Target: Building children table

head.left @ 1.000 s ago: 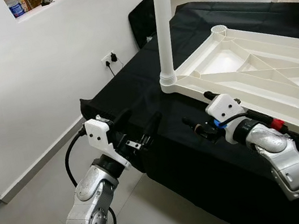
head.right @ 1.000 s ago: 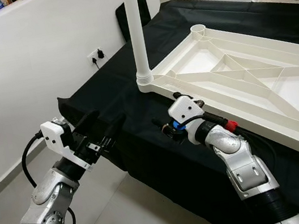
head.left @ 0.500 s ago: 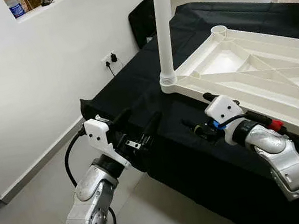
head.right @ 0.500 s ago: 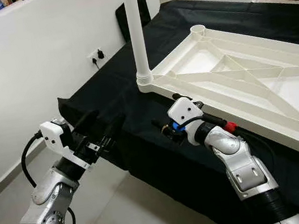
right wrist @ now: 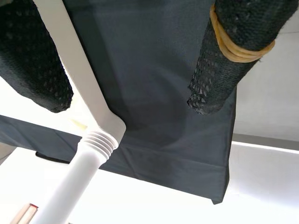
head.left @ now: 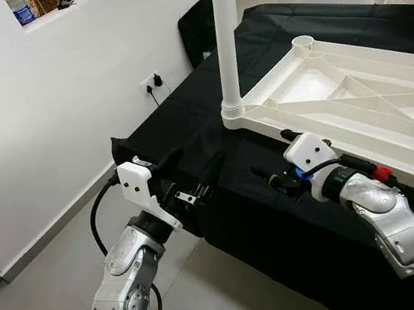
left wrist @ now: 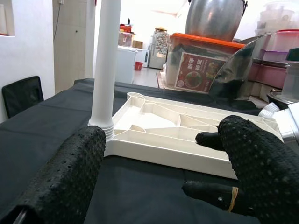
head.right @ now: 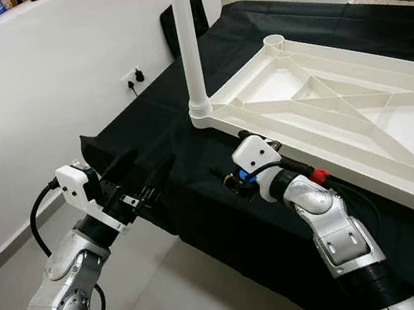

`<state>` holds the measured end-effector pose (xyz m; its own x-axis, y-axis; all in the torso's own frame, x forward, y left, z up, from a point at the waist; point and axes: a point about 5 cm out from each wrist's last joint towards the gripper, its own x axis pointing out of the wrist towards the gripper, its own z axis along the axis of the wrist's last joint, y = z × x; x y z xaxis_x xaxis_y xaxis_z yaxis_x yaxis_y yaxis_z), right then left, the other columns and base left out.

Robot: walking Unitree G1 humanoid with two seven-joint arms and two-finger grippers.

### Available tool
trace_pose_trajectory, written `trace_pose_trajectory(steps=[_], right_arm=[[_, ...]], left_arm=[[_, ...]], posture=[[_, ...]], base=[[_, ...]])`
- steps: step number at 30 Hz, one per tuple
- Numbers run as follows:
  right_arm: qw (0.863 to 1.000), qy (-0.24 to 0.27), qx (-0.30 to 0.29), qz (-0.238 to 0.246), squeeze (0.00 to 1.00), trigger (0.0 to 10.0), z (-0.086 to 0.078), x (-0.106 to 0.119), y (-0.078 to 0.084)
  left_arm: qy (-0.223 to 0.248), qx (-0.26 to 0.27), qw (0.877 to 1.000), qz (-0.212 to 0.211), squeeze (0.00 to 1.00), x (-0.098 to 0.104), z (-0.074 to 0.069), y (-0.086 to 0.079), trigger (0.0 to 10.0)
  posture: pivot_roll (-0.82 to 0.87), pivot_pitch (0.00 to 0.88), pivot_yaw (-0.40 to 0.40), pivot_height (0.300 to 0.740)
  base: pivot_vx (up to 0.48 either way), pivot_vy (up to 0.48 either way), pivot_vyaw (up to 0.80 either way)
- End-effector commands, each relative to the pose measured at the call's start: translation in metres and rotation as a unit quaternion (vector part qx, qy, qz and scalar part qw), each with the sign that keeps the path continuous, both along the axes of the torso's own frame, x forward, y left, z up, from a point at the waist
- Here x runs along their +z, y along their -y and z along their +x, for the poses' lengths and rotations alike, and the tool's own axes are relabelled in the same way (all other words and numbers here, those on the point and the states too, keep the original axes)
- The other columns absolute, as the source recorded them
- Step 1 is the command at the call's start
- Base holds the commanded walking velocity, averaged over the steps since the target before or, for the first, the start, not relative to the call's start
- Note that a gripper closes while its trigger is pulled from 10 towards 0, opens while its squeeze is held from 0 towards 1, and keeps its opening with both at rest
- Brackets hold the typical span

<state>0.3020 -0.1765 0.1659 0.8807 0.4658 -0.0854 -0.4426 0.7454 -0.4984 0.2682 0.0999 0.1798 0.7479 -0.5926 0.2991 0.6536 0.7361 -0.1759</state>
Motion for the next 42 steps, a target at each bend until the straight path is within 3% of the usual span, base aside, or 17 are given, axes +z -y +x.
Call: trace_pose_trajectory(steps=[1, 33, 42], right_arm=[[1.000, -0.004, 0.010, 0.001, 0.00, 10.0, -0.0026, -0.0024, -0.0031], [1.000, 0.002, 0.020, 0.009, 0.00, 10.0, 0.0013, 0.0046, -0.0092], [0.999, -0.010, 0.016, 0.026, 0.00, 10.0, 0.0041, -0.0021, -0.0087]], left_arm=[[-0.004, 0.003, 1.000, 0.005, 0.00, -0.0029, 0.0004, -0.0003, 10.0], [-0.002, -0.010, 1.000, 0.005, 0.00, -0.0016, -0.0042, 0.0009, 10.0], [-0.002, 0.002, 1.000, 0.008, 0.00, -0.0034, 0.0004, 0.0017, 10.0]], posture=[[-0.10, 0.049, 0.024, 0.740], [-0.09, 0.038, 0.021, 0.740], [-0.08, 0.034, 0.016, 0.740]], base=[[0.000, 0.000, 0.00], [0.000, 0.000, 0.00], [0.000, 0.000, 0.00]])
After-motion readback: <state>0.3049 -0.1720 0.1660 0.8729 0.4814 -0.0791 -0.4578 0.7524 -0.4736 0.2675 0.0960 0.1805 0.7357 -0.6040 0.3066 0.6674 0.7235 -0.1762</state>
